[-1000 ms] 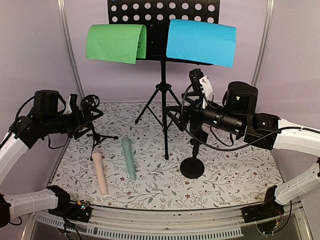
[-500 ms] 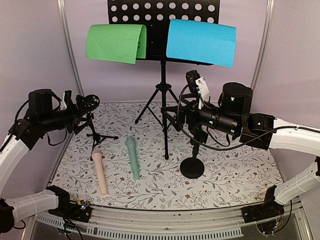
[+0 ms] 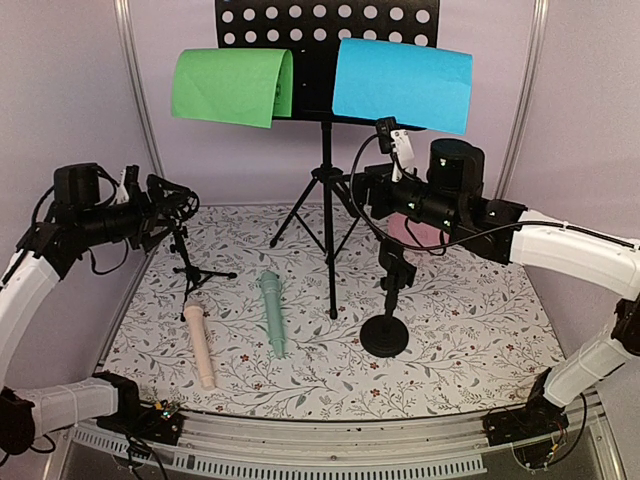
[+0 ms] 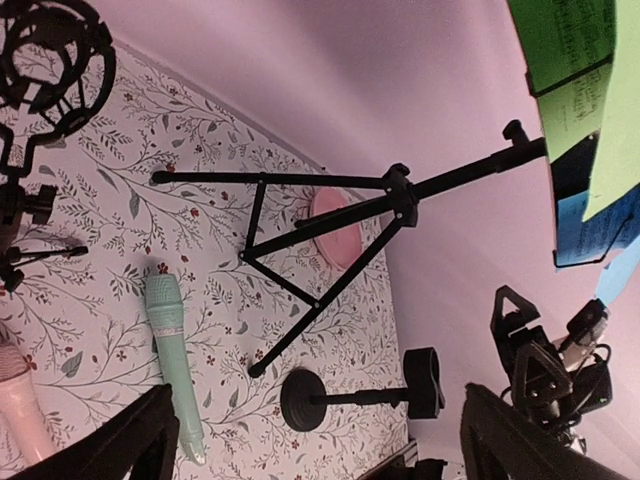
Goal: Pack up the instrument practice props
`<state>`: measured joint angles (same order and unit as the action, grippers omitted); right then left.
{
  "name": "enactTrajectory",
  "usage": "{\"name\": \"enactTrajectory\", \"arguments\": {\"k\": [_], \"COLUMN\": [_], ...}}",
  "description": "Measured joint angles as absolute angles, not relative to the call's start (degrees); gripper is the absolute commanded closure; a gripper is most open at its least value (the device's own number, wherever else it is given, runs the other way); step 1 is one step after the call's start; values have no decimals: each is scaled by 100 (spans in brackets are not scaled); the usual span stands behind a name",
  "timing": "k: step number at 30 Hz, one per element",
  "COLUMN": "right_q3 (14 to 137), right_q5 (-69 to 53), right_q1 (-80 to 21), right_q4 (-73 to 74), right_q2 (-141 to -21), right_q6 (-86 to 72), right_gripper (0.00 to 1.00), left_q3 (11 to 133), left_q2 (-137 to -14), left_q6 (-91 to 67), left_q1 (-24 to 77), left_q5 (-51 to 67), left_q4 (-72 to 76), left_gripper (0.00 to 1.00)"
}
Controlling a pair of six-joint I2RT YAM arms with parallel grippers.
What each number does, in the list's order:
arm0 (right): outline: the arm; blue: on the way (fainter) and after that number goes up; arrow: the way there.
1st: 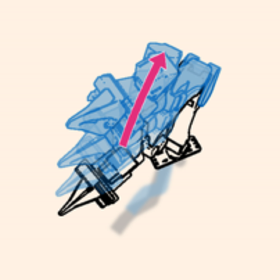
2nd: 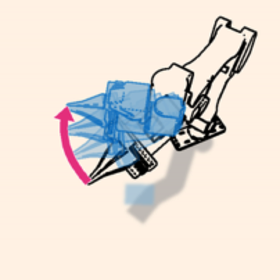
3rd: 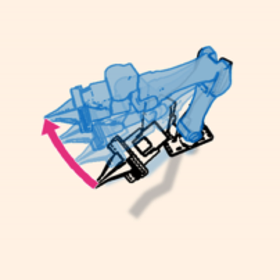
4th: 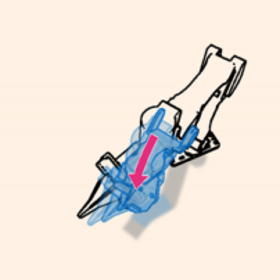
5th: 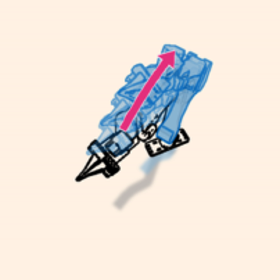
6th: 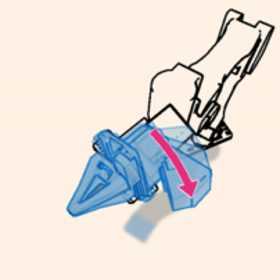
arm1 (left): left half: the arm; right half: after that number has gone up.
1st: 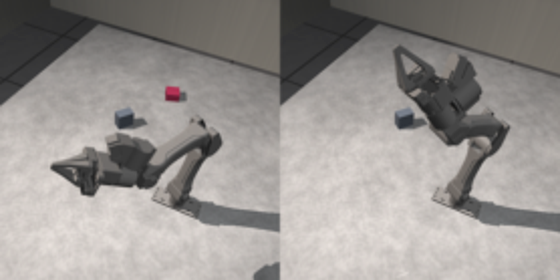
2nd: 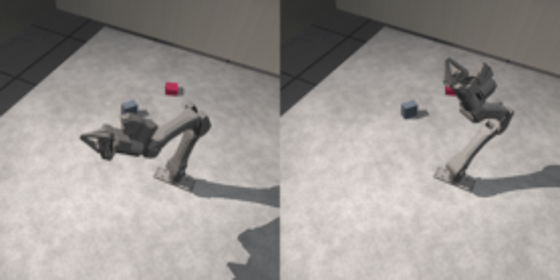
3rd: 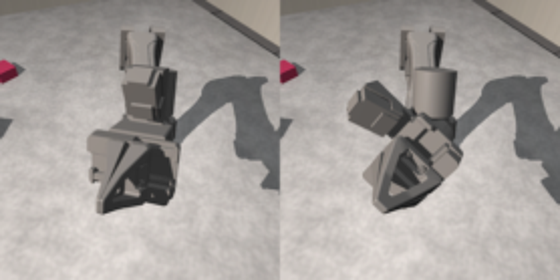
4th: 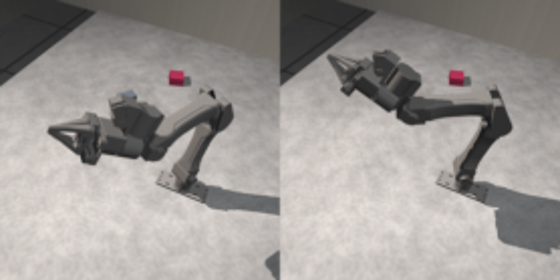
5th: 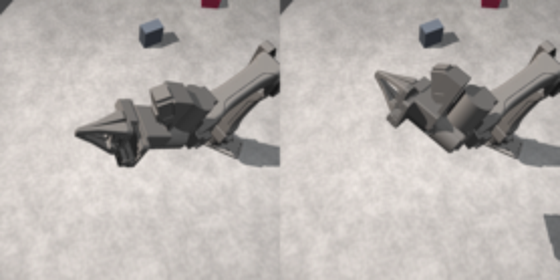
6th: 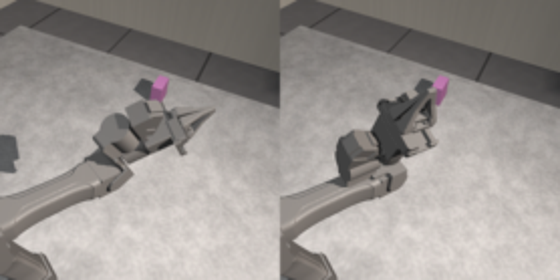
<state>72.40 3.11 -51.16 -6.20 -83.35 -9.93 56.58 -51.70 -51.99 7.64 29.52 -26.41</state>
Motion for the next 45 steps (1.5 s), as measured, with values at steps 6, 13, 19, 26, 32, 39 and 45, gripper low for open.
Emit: {"name": "enactTrajectory", "arguments": {"k": [6, 13, 19, 26, 32, 39, 45], "right_q3": [7199, 7284, 7341, 7286, 7297, 7297, 7312], "right_q5": [-303, -1337, -1645, -2069, -2416, -2427, -2121], "right_q1": [-4882, -4355, -4117, -4123, -4123, -4217, -4445], "right_q4": [-1343, -2108, -2224, -2790, -2860, -3009, -3011], "right_q2": [-8558, -9056, -9465, -9653, -9808, -9813, -9813], "right_q6": [-722, -600, -440, 36, 134, 156, 154], "right_gripper": [1, 1, 1, 1, 1, 1, 1], "left_q3": [7131, 7387, 7297, 6530, 6628, 6396, 6337], "left_q2": [-5594, -5463, -5395, -5168, -5450, -5754, -5983], "left_q6": [-4215, -3315, -2523, -2307, -2381, -3649, -4713], "left_q1": [1179, 1280, 1286, 1293, 1293, 1302, 1249], "left_q5": [2547, 2456, 2451, 2707, 3085, 3382, 3076], "left_q4": [-3260, -3225, -2818, -1741, -1135, 266, 1284], "left_gripper": [3, 1, 1, 1, 2, 3, 2]}}
